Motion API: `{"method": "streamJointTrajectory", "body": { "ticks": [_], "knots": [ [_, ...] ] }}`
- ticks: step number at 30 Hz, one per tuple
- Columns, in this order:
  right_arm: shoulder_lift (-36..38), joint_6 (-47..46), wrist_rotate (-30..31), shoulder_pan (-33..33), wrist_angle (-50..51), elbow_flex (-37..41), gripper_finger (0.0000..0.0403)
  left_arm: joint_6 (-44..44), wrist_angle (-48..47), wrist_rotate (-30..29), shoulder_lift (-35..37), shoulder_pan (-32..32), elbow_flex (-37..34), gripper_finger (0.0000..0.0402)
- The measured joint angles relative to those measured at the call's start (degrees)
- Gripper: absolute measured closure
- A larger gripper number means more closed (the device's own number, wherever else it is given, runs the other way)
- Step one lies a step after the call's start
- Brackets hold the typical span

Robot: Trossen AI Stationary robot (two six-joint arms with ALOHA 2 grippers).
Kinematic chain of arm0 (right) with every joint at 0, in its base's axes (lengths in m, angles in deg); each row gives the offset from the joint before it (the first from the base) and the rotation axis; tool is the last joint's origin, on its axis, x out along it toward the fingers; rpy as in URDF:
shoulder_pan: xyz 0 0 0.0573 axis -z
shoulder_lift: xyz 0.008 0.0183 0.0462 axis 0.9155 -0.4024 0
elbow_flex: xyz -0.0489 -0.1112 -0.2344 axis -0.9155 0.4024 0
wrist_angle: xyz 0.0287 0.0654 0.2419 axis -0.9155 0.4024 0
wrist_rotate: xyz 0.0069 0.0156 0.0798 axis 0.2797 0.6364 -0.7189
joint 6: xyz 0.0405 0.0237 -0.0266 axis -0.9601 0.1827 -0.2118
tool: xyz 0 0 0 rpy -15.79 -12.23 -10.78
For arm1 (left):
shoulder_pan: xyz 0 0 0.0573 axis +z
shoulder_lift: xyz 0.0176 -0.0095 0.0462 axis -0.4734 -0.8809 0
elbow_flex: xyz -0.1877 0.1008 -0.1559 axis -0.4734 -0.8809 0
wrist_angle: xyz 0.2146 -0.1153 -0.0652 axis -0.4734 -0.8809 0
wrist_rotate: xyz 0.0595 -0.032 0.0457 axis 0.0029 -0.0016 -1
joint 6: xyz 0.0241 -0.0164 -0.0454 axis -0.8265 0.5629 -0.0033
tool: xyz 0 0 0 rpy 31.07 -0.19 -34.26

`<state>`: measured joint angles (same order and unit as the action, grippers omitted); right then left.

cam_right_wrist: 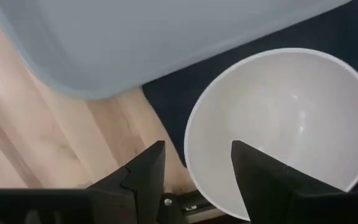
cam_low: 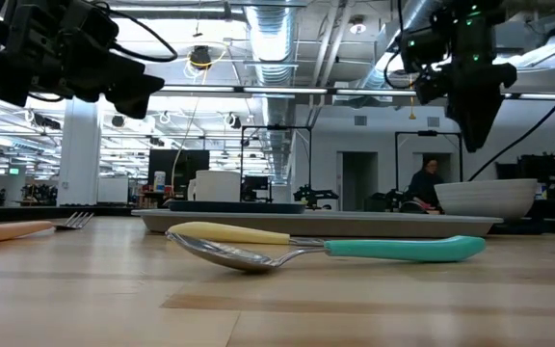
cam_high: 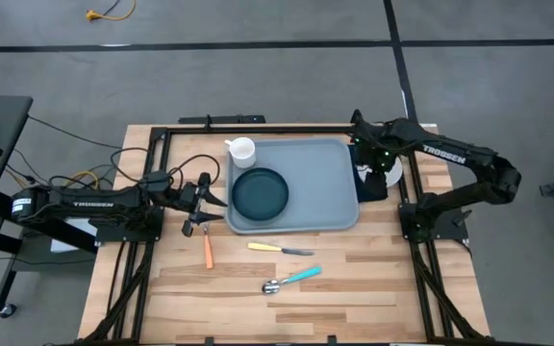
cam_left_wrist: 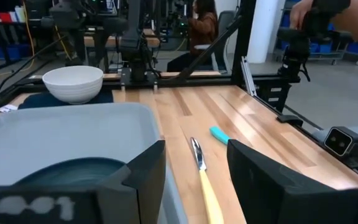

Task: Set up tray
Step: Put the white bowl on top of the black plate on the gray tray

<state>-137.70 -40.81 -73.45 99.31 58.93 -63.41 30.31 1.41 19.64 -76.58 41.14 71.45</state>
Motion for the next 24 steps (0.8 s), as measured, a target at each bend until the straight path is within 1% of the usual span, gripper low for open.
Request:
{"method": "streamJointTrajectory", "body": {
  "ticks": [13, 24],
  "knots": [
    [-10.49, 0.79, 0.22, -3.58, 0.27, 0.04, 0.0225, -0.02, -1.49, -0.19, 0.0, 0.0, 0.0, 0.0242],
    [-14.93, -7.79, 1.67, -3.65, 0.23, 0.04, 0.0225, -0.03, -1.53, -0.19, 0.0, 0.0, 0.0, 0.0242]
  ]
}}
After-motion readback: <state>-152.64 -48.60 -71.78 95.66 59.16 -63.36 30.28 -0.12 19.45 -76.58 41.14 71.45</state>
